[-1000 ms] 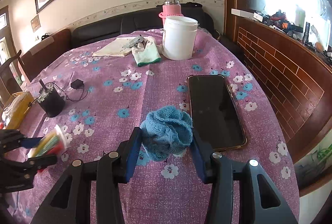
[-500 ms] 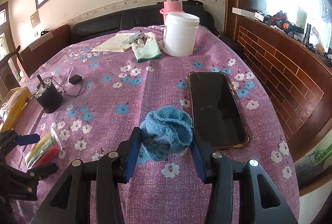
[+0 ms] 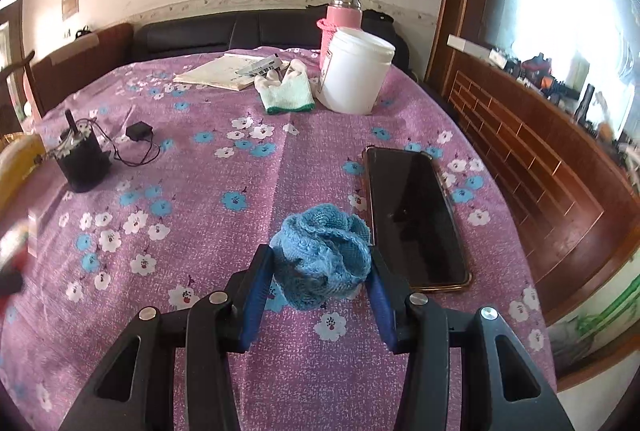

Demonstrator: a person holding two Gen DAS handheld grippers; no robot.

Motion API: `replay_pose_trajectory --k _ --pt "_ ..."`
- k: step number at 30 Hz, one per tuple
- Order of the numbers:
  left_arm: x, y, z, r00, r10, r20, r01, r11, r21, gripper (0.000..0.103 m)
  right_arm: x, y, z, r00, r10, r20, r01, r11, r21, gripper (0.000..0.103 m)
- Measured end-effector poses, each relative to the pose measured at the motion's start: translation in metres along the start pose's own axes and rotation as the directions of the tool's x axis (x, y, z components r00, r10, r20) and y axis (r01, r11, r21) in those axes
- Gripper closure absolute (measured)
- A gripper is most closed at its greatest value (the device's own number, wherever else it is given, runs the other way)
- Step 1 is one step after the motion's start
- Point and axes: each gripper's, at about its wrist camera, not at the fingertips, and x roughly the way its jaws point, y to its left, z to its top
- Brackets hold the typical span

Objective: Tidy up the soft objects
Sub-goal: 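Carry the blue cloth and yellow-green strip pack over the yellow box with both tools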

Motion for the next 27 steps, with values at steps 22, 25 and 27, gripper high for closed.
replay_pose_trajectory --k 22,25,27 --pt "-0.102 0.078 -0.046 0.984 0.042 0.171 -0.005 0.977 -0.213 0.065 -0.075 0.113 -0.004 0.989 -0.109 0.102 0.134 0.950 -0.283 0.054" --pt "-0.117 0.092 -0.053 0.979 0.068 0.193 -0.018 0.969 -0.248 0.065 -0.081 0.132 -0.003 0.991 -0.085 0.108 0.115 0.942 -0.314 0.054" --pt "-0.128 0.103 -0.059 0.974 0.092 0.206 -0.033 0.962 -0.273 0.065 -0.086 0.146 -0.002 0.991 -0.065 0.114 0.100 0.936 -0.337 0.054"
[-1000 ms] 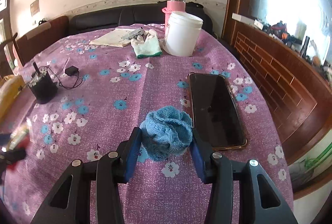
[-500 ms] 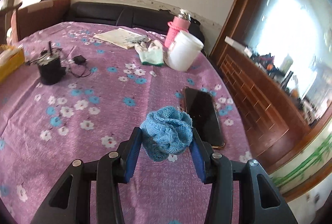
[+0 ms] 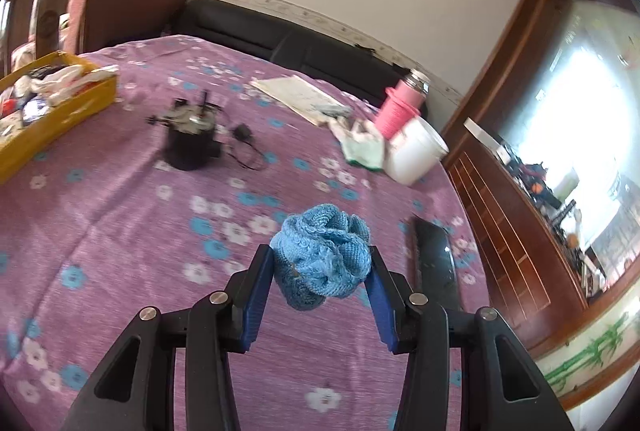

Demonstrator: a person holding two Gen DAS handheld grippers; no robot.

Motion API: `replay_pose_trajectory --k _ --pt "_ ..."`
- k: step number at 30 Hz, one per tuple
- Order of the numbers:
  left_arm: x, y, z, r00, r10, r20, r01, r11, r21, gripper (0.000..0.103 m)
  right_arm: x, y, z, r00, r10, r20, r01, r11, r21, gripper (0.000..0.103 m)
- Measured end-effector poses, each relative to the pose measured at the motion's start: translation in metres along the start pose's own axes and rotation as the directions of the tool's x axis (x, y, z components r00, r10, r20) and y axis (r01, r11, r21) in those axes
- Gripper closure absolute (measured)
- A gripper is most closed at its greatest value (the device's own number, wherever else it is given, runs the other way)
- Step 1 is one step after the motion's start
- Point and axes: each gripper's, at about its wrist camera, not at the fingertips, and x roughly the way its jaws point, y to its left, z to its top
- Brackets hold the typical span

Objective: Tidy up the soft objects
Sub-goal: 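Carry the blue cloth and yellow-green strip pack over the yellow box with both tools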

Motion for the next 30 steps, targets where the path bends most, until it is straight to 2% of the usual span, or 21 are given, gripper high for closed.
replay_pose_trajectory --k 10,17,20,22,23,25,27,28,30 --pt "-0.031 0.070 -0.003 0.992 0.117 0.044 -0.111 0.986 -0.127 0.064 -0.016 0.064 0.029 0.996 0.067 0.050 -0.062 0.993 -0.101 0.054" --pt "-0.044 0.122 -0.015 0.970 0.240 0.029 -0.228 0.950 -0.211 0.064 -0.015 0.110 0.044 0.993 0.115 0.026 -0.110 0.981 -0.159 0.054" --pt "-0.047 0.138 -0.021 0.967 0.254 0.020 -0.243 0.941 -0.236 0.064 -0.021 0.124 0.053 0.984 0.173 0.037 -0.165 0.975 -0.150 0.054" --pt "-0.048 0.145 -0.024 0.967 0.255 0.017 -0.243 0.939 -0.245 0.064 -0.024 0.128 0.060 0.969 0.245 0.046 -0.238 0.964 -0.123 0.054" --pt "-0.048 0.147 -0.025 0.967 0.253 0.018 -0.241 0.938 -0.249 0.064 -0.027 0.128 0.065 0.948 0.314 0.051 -0.308 0.947 -0.095 0.054" --pt "-0.047 0.150 -0.024 0.968 0.249 0.021 -0.236 0.938 -0.255 0.064 -0.030 0.124 0.074 0.882 0.468 0.054 -0.468 0.883 -0.020 0.053" --pt "-0.048 0.153 -0.025 0.969 0.245 0.023 -0.231 0.938 -0.257 0.064 -0.030 0.122 0.083 0.808 0.586 0.063 -0.589 0.806 0.054 0.053" --pt "-0.048 0.153 -0.025 0.970 0.243 0.024 -0.228 0.939 -0.257 0.064 -0.029 0.121 0.087 0.775 0.628 0.069 -0.632 0.770 0.083 0.053" --pt "-0.048 0.154 -0.024 0.971 0.238 0.025 -0.224 0.940 -0.257 0.064 -0.025 0.121 0.092 0.729 0.681 0.071 -0.684 0.718 0.133 0.053"
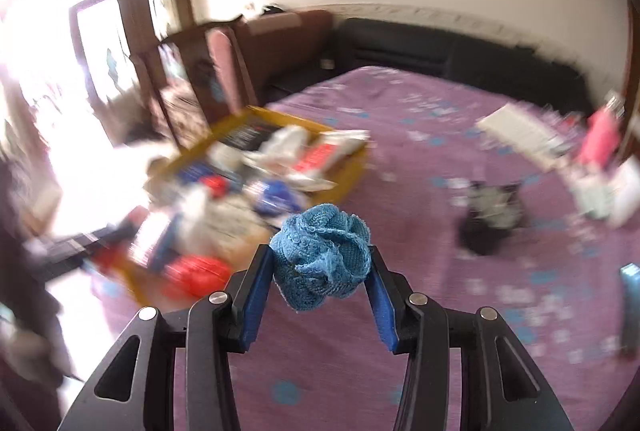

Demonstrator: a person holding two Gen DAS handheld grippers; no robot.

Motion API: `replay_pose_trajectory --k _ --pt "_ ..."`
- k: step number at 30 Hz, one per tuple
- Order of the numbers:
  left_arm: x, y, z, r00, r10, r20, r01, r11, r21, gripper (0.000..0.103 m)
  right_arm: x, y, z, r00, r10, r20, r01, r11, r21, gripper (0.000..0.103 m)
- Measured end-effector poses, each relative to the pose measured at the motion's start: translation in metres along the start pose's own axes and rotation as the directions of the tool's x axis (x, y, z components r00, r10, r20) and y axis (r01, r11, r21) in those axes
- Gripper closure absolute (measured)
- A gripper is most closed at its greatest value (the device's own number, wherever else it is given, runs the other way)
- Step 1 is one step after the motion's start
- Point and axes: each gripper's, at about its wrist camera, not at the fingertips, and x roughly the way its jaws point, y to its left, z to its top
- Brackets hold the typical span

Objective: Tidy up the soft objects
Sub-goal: 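Carry the blue cloth and yellow-green strip pack over the yellow box with both tools, then lower both items into the box and open both tools to release them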

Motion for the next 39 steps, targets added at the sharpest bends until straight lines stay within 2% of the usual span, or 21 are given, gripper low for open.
replay_pose_trajectory --k 2,7,16,27,34,39 --pt "0.001 0.001 0.001 1.000 -0.005 -0.002 0.005 1.000 -0.002 0.064 0.006 0.000 0.004 1.000 0.022 -0.009 -0.022 0.999 0.032 0.053" --pt "0.004 0.004 0.004 1.000 -0.007 0.001 0.007 1.000 0.003 0.064 0.019 0.005 0.009 0.998 -0.057 -0.019 0.057 0.998 0.011 0.053" --pt "0.013 0.008 0.008 1.000 0.003 -0.006 -0.003 1.000 0.010 0.064 0.033 0.006 0.016 0.993 -0.113 -0.027 0.113 0.993 -0.021 0.053" --pt "0.022 0.016 0.015 1.000 0.015 -0.010 -0.015 1.000 0.008 0.064 0.055 0.020 0.023 0.998 -0.012 -0.056 0.011 1.000 -0.027 0.053" --pt "0.032 0.015 0.026 0.999 0.038 -0.016 -0.038 0.999 0.028 0.064 0.074 0.034 0.029 0.997 0.000 -0.083 -0.004 0.999 -0.050 0.053" --pt "0.045 0.017 0.031 0.996 0.084 -0.037 -0.082 0.995 0.049 0.064 0.090 0.047 0.034 0.994 0.020 -0.111 -0.027 0.998 -0.064 0.053"
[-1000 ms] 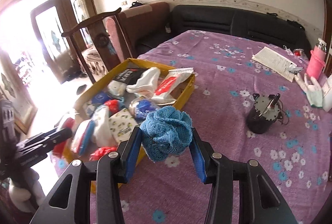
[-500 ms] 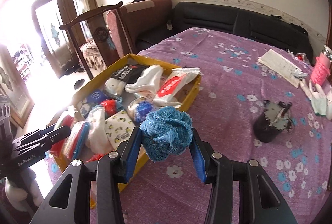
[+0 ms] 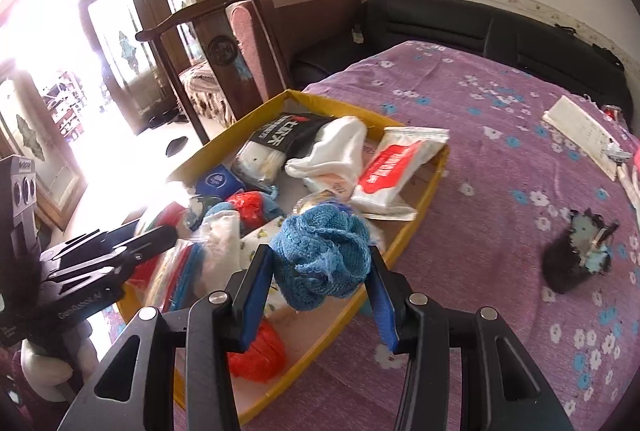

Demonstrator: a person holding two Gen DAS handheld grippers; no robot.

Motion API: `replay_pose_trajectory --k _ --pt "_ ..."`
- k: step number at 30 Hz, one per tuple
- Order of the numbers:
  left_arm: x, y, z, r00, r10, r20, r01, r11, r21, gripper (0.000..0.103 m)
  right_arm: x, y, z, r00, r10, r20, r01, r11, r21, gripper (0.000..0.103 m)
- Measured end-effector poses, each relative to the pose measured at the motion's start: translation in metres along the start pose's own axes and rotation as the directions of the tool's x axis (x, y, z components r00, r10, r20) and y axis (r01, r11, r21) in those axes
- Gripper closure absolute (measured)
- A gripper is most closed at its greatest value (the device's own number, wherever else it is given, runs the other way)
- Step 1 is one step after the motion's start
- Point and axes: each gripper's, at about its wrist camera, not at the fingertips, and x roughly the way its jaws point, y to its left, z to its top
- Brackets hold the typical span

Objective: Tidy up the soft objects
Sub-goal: 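Lower both items into the box and open both tools to release them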

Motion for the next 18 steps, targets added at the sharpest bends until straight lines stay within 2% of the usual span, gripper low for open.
replay_pose_trajectory --k 4,9,18 --pt "0.007 0.001 0.000 0.999 0.044 -0.011 -0.044 0.999 0.005 0.064 0.016 0.013 0.013 1.000 -0.009 -0.014 0.008 0.999 -0.039 0.053" --pt "0.010 0.002 -0.001 0.995 0.104 -0.012 -0.104 0.994 0.020 0.064 0.042 0.019 0.031 0.998 0.023 -0.050 -0.025 0.999 -0.032 0.053" --pt "0.015 0.008 0.000 0.993 0.115 -0.018 -0.115 0.993 0.022 0.064 0.080 0.023 0.048 0.996 0.025 -0.085 -0.027 0.999 -0.022 0.053"
